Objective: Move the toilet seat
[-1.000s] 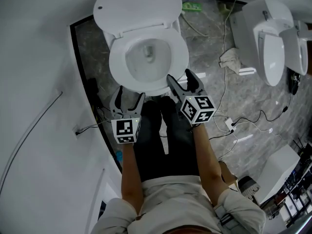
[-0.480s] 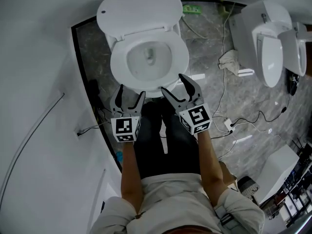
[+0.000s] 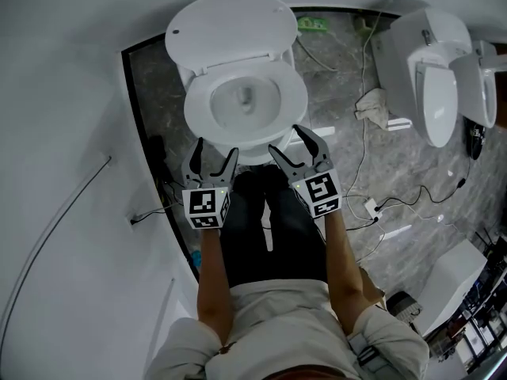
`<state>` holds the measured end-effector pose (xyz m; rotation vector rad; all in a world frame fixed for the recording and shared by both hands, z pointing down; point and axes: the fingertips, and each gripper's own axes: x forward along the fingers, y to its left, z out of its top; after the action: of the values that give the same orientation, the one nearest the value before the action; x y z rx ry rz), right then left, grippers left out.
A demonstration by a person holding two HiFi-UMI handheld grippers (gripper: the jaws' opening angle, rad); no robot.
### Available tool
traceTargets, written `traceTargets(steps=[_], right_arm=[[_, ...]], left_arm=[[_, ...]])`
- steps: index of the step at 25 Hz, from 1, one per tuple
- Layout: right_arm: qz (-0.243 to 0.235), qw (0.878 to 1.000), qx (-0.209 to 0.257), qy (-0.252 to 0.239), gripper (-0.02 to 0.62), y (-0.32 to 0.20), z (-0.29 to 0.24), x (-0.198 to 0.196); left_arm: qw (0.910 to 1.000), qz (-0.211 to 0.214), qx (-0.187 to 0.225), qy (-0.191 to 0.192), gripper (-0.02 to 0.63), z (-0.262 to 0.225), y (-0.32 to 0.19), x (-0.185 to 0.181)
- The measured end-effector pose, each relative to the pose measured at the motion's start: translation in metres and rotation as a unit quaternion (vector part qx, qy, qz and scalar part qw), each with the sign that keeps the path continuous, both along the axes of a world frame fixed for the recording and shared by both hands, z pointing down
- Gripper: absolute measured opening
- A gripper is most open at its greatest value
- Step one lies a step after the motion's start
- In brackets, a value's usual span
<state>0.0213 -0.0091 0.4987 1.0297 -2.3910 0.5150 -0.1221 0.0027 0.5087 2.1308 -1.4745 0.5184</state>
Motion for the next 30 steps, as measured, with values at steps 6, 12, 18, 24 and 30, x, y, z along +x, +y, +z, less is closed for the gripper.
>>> traceTargets(steps=[6,12,18,24,30], right_arm=[[0.017,1.0,0.012,0.003,0.287,-0.014,-0.008,0.002],[0.023,1.0,0.018,0.009,0.273,-0.028,-0.016,0.001],[0.029,0.999,0.025,0.004,0.272,-0.041,-0.025,-0.002],[0.032,0.999,0.03,0.003,0.268,-0.052,-0.029,-0.003],[0.035,0.999,0.034,-0.001,0.258,-0.063,-0.034,-0.004]], left_arm=[[1.0,-0.005,-0.003,0.007,0.376,-0.01,-0.011,-0.002],[0.9998,-0.012,-0.001,0.014,0.376,-0.017,-0.023,-0.005],[0.9996,-0.019,0.003,0.019,0.373,-0.026,-0.036,-0.008],[0.9993,-0.027,0.009,0.024,0.371,-0.03,-0.047,-0.01],[0.999,-0.033,0.012,0.026,0.368,-0.036,-0.056,-0.012]])
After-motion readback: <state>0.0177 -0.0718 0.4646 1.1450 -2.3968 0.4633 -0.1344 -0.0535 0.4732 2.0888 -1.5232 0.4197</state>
